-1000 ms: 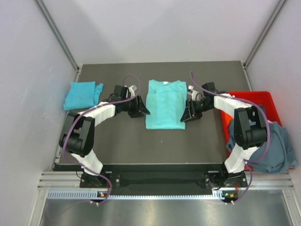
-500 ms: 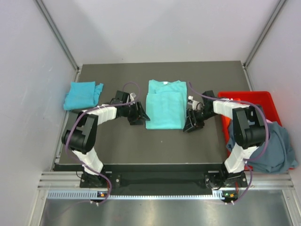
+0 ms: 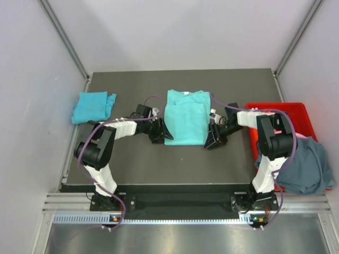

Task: Fold and stack the t-shirts
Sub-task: Fold the tshirt

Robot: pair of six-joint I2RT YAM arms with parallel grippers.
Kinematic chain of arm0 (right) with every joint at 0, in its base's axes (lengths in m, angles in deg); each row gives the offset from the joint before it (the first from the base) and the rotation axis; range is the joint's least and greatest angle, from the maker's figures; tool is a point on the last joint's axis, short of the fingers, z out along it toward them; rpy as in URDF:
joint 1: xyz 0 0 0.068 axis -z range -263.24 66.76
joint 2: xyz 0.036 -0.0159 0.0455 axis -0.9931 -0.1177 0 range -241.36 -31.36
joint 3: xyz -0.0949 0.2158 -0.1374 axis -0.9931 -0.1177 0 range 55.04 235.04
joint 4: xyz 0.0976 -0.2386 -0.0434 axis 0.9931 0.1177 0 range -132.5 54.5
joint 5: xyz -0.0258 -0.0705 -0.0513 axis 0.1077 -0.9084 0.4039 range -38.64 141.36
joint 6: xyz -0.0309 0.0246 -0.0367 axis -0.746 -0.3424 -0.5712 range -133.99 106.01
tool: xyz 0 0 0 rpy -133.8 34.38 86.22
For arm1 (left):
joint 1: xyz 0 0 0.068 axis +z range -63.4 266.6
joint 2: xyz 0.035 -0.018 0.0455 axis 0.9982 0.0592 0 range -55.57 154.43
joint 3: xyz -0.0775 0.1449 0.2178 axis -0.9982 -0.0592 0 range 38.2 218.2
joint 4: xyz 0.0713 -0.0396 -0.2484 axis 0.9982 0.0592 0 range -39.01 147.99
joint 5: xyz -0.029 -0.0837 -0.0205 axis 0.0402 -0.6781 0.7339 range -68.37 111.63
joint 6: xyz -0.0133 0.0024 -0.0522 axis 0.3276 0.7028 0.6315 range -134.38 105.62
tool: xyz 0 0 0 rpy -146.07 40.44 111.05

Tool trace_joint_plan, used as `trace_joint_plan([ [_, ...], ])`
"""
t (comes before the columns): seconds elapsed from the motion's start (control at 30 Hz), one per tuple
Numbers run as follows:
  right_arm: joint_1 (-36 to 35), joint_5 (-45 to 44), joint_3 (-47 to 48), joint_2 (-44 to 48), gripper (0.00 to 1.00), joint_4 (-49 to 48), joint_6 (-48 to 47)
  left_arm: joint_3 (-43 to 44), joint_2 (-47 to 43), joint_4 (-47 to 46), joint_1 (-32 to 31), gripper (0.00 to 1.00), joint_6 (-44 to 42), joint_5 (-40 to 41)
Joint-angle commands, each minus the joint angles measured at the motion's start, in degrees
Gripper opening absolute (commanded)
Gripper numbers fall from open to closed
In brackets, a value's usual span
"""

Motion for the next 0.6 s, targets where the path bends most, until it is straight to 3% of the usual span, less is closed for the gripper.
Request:
trace_joint_plan([
  [0.0,0.0,-3.2,0.7,-1.9,0.43,-3.4,-1.4,-0.2,0.6,-1.3,-1.7,0.56,0.2,-1.0],
  [0.17,0.0,-3.8,1.1,-2.0,0.40,-4.8,-0.7,-0.6,0.5,-1.4,-2.1,0.52,0.3,-0.7],
  [0.57,2.0,-8.0,2.2,-3.1,0.38,-5.3,-0.1,-0.8,-1.0,0.5,-1.8,0.52,-0.6,1.1],
])
